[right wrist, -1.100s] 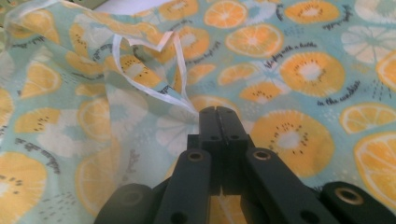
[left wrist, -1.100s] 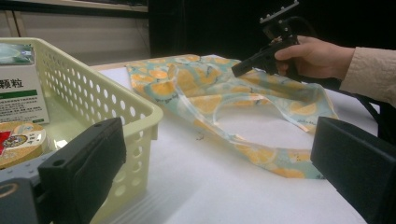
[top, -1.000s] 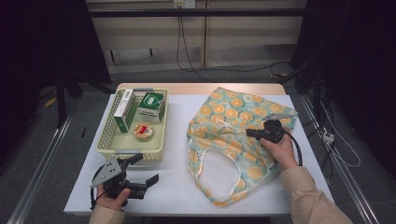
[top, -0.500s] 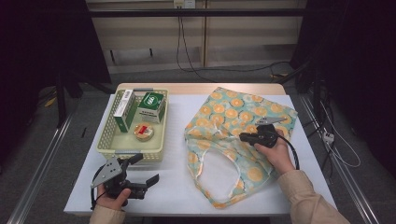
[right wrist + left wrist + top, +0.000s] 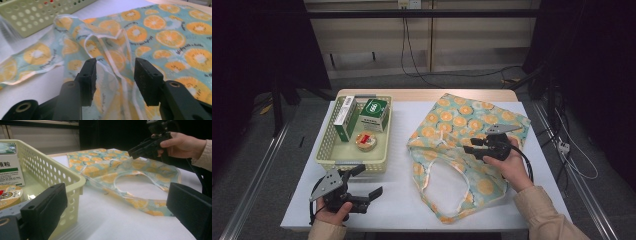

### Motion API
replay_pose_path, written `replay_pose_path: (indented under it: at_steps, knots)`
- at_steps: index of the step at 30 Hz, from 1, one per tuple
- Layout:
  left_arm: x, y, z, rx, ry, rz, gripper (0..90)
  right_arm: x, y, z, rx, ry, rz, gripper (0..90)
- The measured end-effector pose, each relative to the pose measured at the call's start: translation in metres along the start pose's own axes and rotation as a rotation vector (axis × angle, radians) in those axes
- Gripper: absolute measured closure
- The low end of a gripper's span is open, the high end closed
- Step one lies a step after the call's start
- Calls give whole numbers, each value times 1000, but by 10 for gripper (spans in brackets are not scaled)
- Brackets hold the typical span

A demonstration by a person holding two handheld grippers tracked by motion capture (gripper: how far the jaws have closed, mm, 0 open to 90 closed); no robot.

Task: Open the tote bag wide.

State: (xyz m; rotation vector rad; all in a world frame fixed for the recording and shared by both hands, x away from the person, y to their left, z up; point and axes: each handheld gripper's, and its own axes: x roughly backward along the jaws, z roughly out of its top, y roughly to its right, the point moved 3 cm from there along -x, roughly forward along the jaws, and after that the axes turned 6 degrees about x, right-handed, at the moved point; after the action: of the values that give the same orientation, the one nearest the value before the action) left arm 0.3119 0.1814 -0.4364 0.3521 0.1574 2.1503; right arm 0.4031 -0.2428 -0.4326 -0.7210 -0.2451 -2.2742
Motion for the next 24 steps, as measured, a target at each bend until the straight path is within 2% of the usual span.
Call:
replay_pose_path:
  at_steps: [4,7,9,12,15,18,21,23,24]
  knots:
    - [0,1,0,1,2,-2,30,4,-14,9,36,16,28,583]
    - [0,1,0,1,2,-4,30,5,-29,17,76,32,61,682]
    - [0,1,1,0,3,-5,30,2,-39,20,103,23,95,787]
    - [0,1,0,1,2,-5,30,-7,-52,20,132,2,147,830]
    - [1,1,1,1,2,-5,30,-21,-53,14,136,-31,139,864]
    - [1,0,0,2,4,-4,30,-36,-44,4,120,-77,111,877]
    - [1,0,0,1,1,-4,30,-48,-38,-1,128,-92,87,868]
    - [1,0,0,1,3,-5,30,-54,-40,-3,119,-95,124,866]
    - [1,0,0,1,3,-5,30,-57,-42,-5,130,-111,124,857]
